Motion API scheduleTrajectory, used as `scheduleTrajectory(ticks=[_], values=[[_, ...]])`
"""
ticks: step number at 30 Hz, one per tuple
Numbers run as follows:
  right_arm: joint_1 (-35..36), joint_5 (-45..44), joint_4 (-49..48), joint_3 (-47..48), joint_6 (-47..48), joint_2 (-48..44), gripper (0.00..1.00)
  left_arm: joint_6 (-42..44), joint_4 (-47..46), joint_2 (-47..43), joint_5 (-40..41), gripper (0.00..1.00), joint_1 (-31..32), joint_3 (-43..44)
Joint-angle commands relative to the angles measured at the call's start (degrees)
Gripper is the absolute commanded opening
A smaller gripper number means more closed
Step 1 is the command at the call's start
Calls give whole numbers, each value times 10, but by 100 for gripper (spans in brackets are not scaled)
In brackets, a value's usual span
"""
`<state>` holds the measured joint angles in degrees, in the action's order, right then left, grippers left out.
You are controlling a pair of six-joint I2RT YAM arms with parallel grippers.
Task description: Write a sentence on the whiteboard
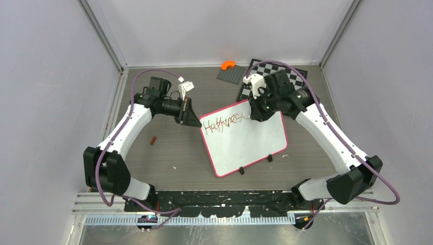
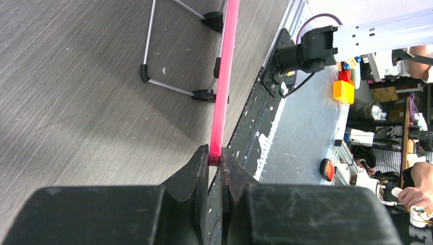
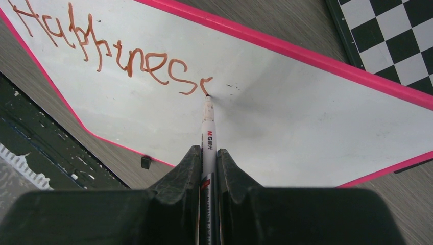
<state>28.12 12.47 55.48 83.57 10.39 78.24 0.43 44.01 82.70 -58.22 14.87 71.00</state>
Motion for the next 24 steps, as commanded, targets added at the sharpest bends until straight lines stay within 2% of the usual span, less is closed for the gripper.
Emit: scheduleTrajectory(ticks=[1,17,24], values=[[-4,-27,-11,-5,8,-21,0,-6,0,-9,-23,0,2,7],[21,47,-12,1,-24,-17,0,-6,0,-7,-22,0,2,9],[16,41,37,34,-26,-31,0,-6,0,-2,-25,0,2,10]])
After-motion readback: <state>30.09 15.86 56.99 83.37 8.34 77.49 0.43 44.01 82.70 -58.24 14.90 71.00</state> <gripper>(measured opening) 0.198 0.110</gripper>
